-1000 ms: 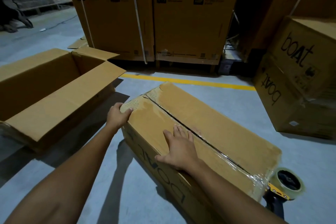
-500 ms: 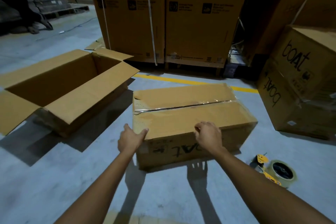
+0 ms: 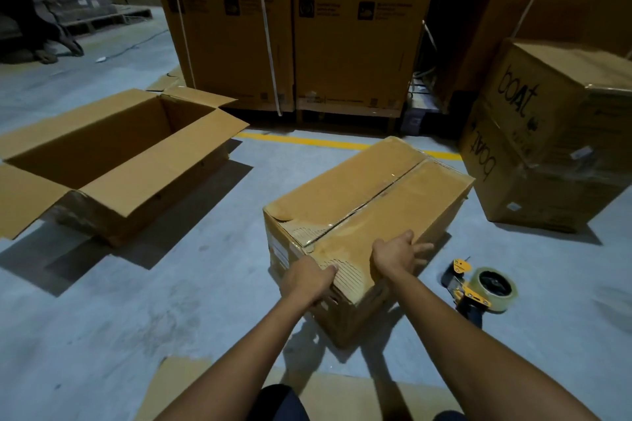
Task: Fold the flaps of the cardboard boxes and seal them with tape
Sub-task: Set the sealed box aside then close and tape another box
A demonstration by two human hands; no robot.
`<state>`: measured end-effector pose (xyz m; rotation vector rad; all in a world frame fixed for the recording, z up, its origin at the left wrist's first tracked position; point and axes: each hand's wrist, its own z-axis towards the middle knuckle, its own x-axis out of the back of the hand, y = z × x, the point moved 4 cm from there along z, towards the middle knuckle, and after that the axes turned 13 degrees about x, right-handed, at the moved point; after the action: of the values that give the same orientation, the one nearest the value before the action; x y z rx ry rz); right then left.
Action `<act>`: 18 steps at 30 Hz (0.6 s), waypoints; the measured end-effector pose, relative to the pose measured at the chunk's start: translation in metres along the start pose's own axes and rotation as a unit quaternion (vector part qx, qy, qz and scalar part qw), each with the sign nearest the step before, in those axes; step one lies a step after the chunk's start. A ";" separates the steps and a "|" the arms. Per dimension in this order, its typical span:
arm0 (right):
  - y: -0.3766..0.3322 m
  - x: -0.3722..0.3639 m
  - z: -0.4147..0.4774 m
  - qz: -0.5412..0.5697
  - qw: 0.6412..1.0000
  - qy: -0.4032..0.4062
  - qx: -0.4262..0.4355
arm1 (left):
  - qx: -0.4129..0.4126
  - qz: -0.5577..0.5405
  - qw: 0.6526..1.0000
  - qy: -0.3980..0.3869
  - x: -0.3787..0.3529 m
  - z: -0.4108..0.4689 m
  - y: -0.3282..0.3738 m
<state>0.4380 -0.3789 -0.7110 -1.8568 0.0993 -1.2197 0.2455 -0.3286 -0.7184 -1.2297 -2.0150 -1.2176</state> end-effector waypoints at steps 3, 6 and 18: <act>0.006 -0.003 0.007 0.010 1.000 -0.008 0.019 | -0.026 0.039 0.998 0.051 0.007 0.004 0.007; 0.009 -0.004 0.024 0.015 0.997 -0.023 0.071 | -0.083 0.027 0.995 0.053 0.012 0.014 0.013; 0.063 0.011 0.055 0.139 0.985 0.076 0.074 | -0.289 0.117 0.917 0.250 0.020 0.007 0.092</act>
<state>0.5094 -0.3878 -0.7543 -1.5615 0.3328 -1.1375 0.3171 -0.2955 -0.6660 -1.1965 -1.1358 -1.8461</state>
